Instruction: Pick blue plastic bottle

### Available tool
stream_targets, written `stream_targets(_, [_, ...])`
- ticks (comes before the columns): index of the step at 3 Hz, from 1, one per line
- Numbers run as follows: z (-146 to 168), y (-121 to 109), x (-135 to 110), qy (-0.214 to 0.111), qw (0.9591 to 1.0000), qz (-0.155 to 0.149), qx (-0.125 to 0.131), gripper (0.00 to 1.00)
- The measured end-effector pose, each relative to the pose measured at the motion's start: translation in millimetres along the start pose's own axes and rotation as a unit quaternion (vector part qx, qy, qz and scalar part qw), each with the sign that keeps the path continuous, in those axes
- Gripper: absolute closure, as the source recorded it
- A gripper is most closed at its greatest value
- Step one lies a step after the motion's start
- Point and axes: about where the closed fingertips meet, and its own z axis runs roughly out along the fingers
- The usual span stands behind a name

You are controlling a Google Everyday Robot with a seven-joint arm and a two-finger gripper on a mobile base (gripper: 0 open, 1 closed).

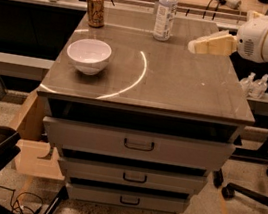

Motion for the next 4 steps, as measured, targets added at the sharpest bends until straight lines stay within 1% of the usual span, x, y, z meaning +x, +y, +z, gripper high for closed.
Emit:
stream_targets(1, [0, 1, 0, 0.001, 1.0000, 0.000, -0.002, 0.00])
stream_targets(2, [18, -4, 1, -0.024, 0.9996, 0.013, 0.005, 0.00])
stream_targets(3, [85, -35, 6, -0.079, 0.9948, 0.053, 0.036, 0.00])
stream_targets(4, [124, -51, 9, -0.105, 0.9902, 0.073, 0.056, 0.00])
